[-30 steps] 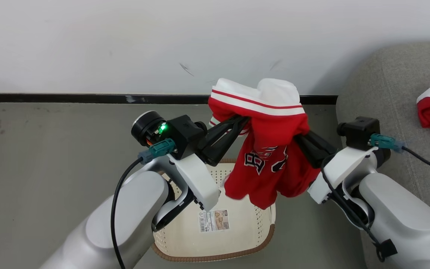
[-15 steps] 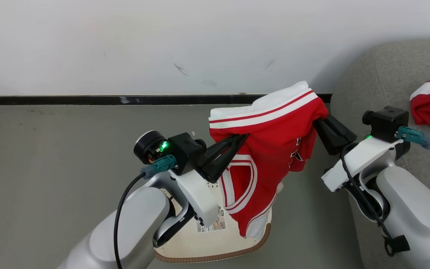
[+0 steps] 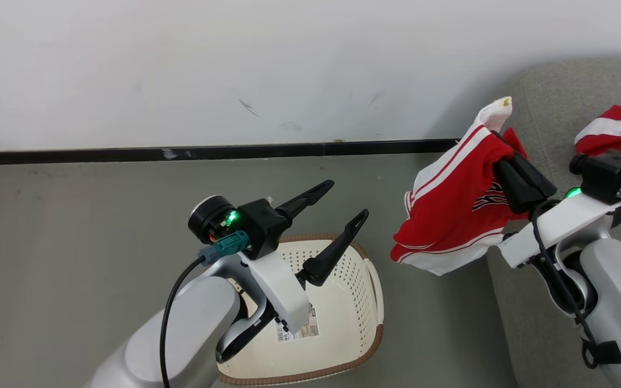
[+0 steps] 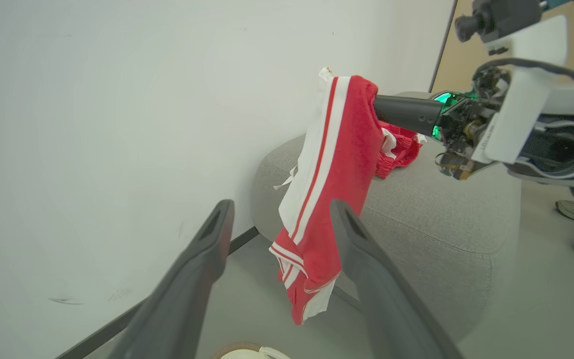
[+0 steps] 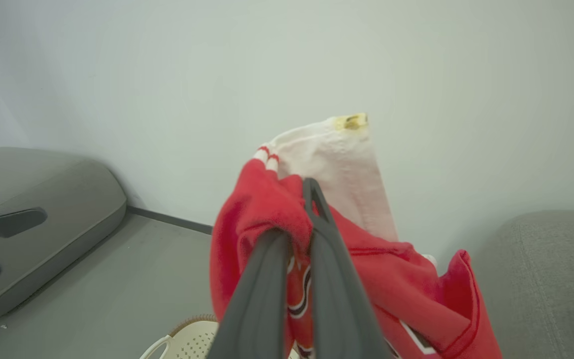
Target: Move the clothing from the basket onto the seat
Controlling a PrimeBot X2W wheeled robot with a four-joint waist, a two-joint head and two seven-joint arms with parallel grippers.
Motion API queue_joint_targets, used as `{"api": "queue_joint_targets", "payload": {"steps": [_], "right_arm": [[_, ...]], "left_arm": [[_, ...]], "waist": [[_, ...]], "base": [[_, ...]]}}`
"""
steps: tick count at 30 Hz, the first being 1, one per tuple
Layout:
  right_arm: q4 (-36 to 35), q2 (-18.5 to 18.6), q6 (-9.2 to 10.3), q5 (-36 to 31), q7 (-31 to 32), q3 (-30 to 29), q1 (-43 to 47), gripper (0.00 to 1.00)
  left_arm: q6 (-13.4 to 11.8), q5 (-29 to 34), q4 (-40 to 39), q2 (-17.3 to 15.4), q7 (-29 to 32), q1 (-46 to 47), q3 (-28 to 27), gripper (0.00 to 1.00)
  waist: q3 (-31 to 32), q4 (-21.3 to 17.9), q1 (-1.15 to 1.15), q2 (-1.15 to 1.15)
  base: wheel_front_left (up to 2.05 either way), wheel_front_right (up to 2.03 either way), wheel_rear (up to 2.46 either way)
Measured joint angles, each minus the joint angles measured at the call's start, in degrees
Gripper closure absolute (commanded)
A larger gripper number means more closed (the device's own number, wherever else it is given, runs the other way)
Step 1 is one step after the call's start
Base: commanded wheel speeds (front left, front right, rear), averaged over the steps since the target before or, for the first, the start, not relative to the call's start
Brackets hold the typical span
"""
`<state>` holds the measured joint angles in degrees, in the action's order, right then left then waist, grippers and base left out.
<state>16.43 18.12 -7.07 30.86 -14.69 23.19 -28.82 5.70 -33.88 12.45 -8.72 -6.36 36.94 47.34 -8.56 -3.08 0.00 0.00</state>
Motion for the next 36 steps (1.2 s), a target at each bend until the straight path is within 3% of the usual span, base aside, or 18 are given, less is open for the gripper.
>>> {"api": "queue_joint_targets", "payload": {"steps": [15, 36], "right_arm": [[-5.8, 1.4, 0.00, -1.7, 0.0, -7.8, 3.2, 1.00], [-12.5, 1.9, 0.00, -5.3, 0.0, -16.8, 11.1, 1.00]], "left_arm": [[0.0, 0.2, 0.2, -1.0, -2.4, -0.8, 0.1, 0.00], [1.1, 0.6, -3.5, -2.6, -3.9, -0.8, 4.9, 0.00]], "waist": [[0.8, -3.7, 0.00, 0.00], [1.4, -11.5, 0.00, 0.00]], "base": [[0.00, 0.00, 0.00], [0.00, 0.00, 0.00]]}}
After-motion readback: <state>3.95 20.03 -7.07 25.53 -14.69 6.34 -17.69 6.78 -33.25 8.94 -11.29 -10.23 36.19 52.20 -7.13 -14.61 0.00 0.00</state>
